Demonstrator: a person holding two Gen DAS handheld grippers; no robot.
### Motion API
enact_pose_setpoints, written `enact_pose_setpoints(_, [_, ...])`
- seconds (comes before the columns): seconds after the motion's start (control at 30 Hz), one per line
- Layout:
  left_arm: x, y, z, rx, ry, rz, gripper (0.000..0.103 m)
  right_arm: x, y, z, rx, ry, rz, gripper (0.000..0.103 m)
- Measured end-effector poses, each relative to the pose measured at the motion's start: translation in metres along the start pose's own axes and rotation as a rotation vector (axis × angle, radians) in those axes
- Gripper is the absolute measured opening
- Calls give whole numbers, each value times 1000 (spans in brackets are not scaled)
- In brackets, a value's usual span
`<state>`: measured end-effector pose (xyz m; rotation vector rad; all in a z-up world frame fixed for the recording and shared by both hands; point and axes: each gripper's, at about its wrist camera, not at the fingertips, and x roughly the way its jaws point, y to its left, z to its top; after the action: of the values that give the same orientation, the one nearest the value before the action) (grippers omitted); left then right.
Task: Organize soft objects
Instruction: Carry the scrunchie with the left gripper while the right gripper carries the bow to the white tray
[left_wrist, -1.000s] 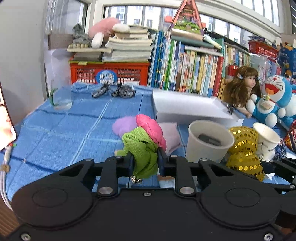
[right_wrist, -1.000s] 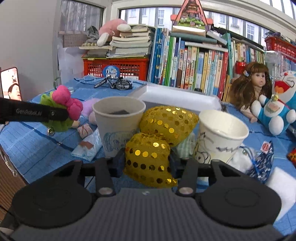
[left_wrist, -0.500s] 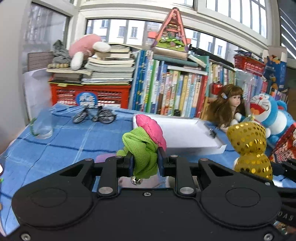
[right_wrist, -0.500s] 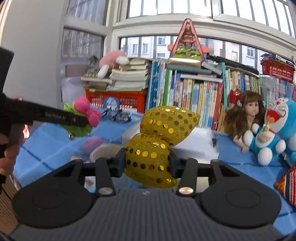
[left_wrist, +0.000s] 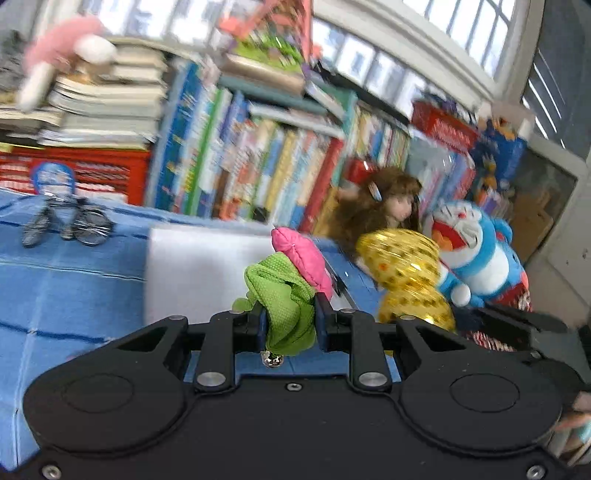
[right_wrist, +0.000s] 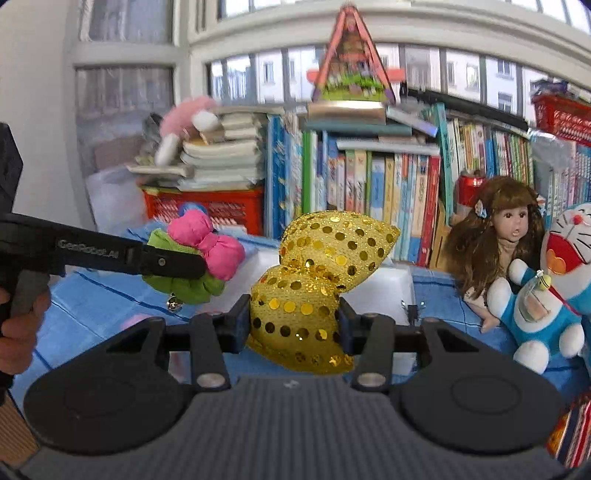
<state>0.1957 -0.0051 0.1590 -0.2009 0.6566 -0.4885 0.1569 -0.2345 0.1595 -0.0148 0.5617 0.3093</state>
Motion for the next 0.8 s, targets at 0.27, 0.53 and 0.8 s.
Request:
enact_pose_setpoints(0.27, [99, 11, 39, -23, 173, 51, 23, 80, -27, 17, -56, 194, -27, 53])
enact_pose_setpoints(0.53, [166, 33, 47, -43, 261, 77, 23, 139, -40, 13, -50, 299, -35, 54])
enact_pose_setpoints(0.8, [198, 58, 36, -77, 317, 81, 23, 185, -54, 5, -32, 385, -50, 55])
